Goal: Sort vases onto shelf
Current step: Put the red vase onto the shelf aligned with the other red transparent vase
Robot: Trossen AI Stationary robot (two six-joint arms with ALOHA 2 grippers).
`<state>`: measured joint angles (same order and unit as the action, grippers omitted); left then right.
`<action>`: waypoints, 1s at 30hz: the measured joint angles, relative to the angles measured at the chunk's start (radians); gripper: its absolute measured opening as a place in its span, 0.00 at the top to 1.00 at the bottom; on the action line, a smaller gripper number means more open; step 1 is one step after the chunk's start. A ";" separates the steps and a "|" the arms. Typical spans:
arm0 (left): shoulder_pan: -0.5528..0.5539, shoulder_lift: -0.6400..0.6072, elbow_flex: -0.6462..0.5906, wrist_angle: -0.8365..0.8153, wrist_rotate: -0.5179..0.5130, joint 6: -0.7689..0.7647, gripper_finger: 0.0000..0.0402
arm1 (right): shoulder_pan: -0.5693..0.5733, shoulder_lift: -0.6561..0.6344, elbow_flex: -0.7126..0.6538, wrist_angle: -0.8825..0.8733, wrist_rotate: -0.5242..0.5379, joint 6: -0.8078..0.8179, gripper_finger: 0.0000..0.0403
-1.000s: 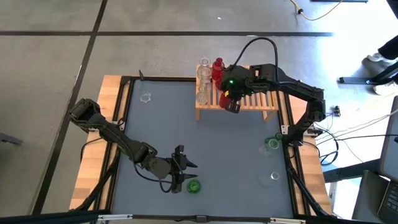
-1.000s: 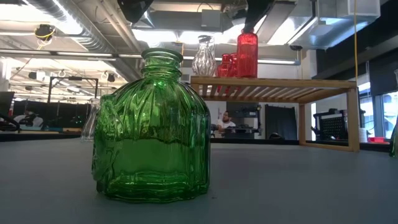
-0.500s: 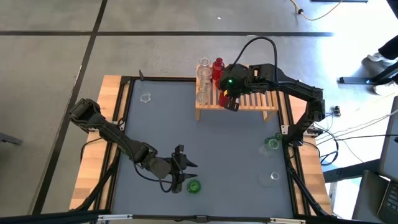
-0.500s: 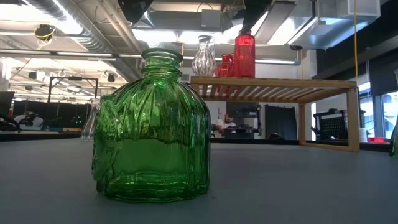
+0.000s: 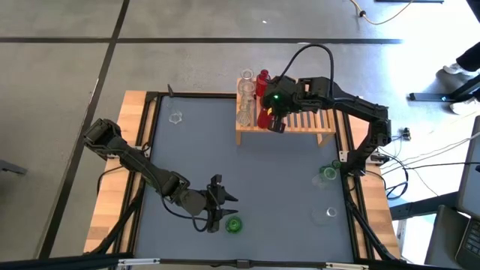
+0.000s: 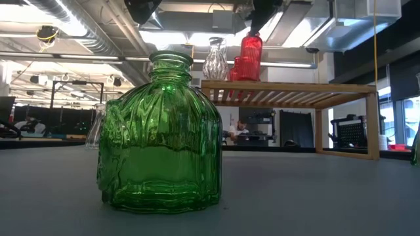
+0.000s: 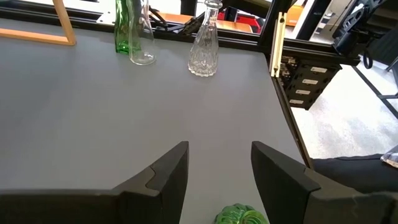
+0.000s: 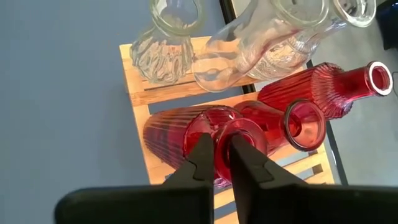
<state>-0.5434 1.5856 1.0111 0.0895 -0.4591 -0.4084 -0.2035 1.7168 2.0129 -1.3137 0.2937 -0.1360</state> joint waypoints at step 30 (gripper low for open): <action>0.000 0.000 0.000 0.000 0.000 0.018 0.58 | 0.027 -0.009 0.001 -0.015 0.092 -0.074 0.98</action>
<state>-0.5434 1.5856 1.0112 0.0898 -0.4587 -0.3904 -0.1761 1.7081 2.0140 -1.3285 0.3856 -0.2096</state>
